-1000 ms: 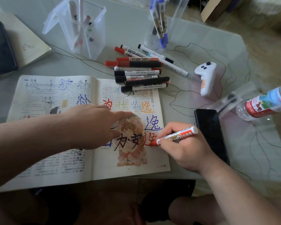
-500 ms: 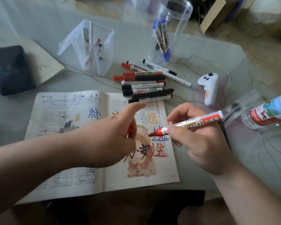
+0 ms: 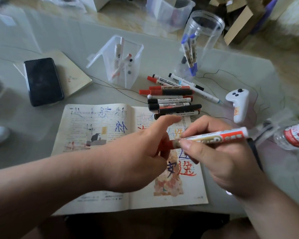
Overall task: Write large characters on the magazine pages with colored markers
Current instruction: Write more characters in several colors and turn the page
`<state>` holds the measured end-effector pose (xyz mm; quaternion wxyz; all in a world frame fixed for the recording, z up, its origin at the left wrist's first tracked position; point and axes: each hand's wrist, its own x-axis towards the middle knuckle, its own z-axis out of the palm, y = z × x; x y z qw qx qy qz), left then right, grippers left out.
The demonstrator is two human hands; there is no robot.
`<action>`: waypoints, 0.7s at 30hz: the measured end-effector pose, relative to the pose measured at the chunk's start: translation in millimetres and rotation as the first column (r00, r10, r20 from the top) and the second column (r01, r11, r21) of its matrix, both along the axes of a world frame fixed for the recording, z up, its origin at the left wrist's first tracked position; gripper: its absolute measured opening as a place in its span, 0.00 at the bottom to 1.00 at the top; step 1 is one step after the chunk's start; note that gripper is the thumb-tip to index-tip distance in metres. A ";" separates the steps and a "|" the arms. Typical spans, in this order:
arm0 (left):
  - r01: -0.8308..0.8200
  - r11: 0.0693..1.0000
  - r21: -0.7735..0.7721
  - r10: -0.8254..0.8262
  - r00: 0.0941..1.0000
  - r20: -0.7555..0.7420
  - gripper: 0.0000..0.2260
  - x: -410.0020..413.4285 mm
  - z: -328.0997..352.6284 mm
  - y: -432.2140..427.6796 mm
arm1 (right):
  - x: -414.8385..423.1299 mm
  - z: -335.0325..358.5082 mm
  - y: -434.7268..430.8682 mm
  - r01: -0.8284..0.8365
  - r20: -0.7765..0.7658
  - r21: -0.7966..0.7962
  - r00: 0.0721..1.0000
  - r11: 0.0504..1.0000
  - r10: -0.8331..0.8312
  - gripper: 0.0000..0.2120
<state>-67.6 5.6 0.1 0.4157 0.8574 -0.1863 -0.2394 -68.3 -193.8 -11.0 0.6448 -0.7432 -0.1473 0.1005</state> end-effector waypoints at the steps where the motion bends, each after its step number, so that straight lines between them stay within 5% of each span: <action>1: -0.002 1.000 0.006 0.002 1.000 0.005 0.35 -0.7 0.1 -0.1 | -0.3 0.4 2.4 -0.024 -0.023 -0.012 0.999 1.000 0.023 0.07; 6: -0.261 0.943 -0.205 0.237 0.962 -0.134 0.11 3.2 -11.2 11.5 | 4.0 1.8 0.1 -0.016 -0.111 0.007 0.994 1.000 0.017 0.09; 10: -0.352 0.808 -0.472 0.192 0.916 -0.354 0.11 0.0 -4.6 12.0 | 3.8 2.2 -7.7 -0.012 -0.239 0.197 0.969 0.980 0.060 0.21; 14: -0.390 0.733 -0.558 0.135 0.887 -0.442 0.11 -1.3 -6.8 10.0 | 5.9 11.0 -14.9 0.017 -0.262 0.312 0.963 0.950 0.069 0.24; 18: -0.566 0.581 -0.585 0.127 0.773 -0.621 0.15 4.0 -11.2 8.6 | 0.9 16.3 -13.7 0.058 -0.143 0.156 0.989 0.986 -0.036 0.20; 21: -0.669 0.574 -0.472 0.321 0.714 -0.622 0.22 5.6 -14.6 3.5 | -13.5 16.2 -1.5 0.031 -0.012 -0.061 0.999 0.998 -0.031 0.08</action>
